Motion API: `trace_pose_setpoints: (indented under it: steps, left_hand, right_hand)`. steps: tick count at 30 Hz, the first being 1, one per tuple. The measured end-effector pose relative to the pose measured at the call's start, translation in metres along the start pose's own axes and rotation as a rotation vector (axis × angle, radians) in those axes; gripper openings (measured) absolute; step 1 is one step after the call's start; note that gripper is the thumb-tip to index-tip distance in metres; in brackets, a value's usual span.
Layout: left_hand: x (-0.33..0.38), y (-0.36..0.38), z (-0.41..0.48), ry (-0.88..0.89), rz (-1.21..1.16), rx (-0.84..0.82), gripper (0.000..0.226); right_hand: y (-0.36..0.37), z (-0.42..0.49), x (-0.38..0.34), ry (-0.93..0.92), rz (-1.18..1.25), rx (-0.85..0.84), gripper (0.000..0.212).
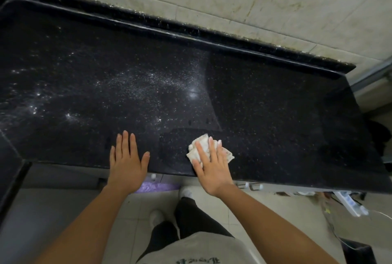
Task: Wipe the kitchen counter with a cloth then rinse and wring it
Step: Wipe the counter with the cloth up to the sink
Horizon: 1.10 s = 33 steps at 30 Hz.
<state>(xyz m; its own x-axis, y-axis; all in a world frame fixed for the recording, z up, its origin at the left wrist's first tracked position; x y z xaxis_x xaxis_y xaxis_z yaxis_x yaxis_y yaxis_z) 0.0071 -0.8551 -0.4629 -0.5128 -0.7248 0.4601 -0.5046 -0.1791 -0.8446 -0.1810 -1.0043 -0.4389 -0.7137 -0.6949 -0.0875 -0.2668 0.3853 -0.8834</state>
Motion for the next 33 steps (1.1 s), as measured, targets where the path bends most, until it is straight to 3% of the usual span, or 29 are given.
trace_pose_setpoints:
  steps: [5,12,24,33]
  left_hand:
    - [0.003,0.005,-0.001,-0.038,-0.047,0.102,0.067]
    - [0.023,0.009,0.009,-0.36,-0.2,0.305,0.074]
    - [0.025,0.019,0.015,-0.433,-0.053,0.398,0.073]
    - [0.027,0.016,0.015,-0.431,-0.08,0.392,0.07]
  right_hand:
    - [-0.022,0.044,0.012,-0.021,0.051,-0.036,0.058]
    - [-0.064,0.123,0.033,0.046,0.053,0.003,0.058]
    - [-0.122,0.25,0.034,-0.055,-0.05,0.058,0.059]
    - [-0.105,0.219,0.02,-0.136,-0.072,0.047,0.058]
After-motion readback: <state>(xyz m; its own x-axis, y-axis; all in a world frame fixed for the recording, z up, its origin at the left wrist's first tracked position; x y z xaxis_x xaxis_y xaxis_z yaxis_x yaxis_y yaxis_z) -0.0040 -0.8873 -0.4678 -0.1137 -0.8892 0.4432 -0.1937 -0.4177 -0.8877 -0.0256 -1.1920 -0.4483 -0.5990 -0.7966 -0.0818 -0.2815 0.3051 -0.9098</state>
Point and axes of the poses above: each hand's wrist, its own z-axis towards the middle knuckle, its own y-axis out of the palm, x = y × z, the point moved 2 cm from there along z, towards the middle knuckle, and after that the axes turned 10 degrees about -z, right-handed, at the moved point
